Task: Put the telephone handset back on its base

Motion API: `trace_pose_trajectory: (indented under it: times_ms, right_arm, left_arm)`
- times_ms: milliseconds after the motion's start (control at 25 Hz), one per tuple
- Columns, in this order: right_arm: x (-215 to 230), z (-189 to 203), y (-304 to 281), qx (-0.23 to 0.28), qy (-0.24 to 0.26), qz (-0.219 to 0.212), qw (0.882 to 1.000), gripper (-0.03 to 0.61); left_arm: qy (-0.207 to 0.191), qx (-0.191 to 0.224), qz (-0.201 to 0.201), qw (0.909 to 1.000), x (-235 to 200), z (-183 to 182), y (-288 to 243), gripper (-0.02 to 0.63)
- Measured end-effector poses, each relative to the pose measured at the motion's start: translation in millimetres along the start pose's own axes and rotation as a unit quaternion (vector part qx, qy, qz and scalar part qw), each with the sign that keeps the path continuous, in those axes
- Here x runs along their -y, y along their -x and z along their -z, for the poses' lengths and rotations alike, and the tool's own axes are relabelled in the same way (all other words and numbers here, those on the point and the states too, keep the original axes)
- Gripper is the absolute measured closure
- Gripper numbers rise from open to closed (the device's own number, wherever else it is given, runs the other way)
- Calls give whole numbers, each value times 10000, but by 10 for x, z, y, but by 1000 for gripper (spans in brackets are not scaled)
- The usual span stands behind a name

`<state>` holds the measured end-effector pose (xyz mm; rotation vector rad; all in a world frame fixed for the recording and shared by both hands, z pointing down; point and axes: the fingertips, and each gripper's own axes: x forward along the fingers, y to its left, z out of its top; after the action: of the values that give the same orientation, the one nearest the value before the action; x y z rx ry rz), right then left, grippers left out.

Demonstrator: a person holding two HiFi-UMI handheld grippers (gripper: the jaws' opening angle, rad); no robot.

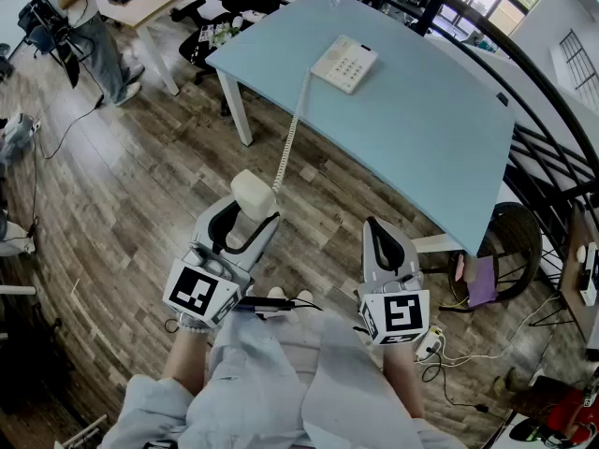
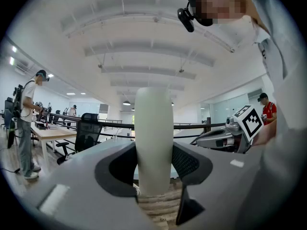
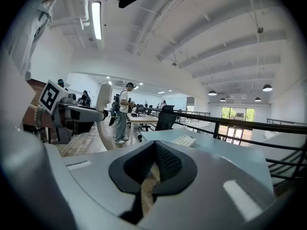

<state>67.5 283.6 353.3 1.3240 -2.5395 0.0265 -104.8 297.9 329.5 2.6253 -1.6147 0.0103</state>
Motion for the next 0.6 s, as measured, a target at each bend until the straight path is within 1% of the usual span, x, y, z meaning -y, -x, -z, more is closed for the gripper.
trace_pose_trajectory:
  times_ms: [400, 600]
  right_arm:
    - [4, 23, -1, 35, -52, 45, 10000, 580]
    - [-6, -2, 3, 4, -2, 31, 10000, 580]
  left_arm:
    - [-2, -25, 5, 10000, -15, 13, -5, 393]
    - [1, -32, 14, 10000, -16, 17, -9, 393]
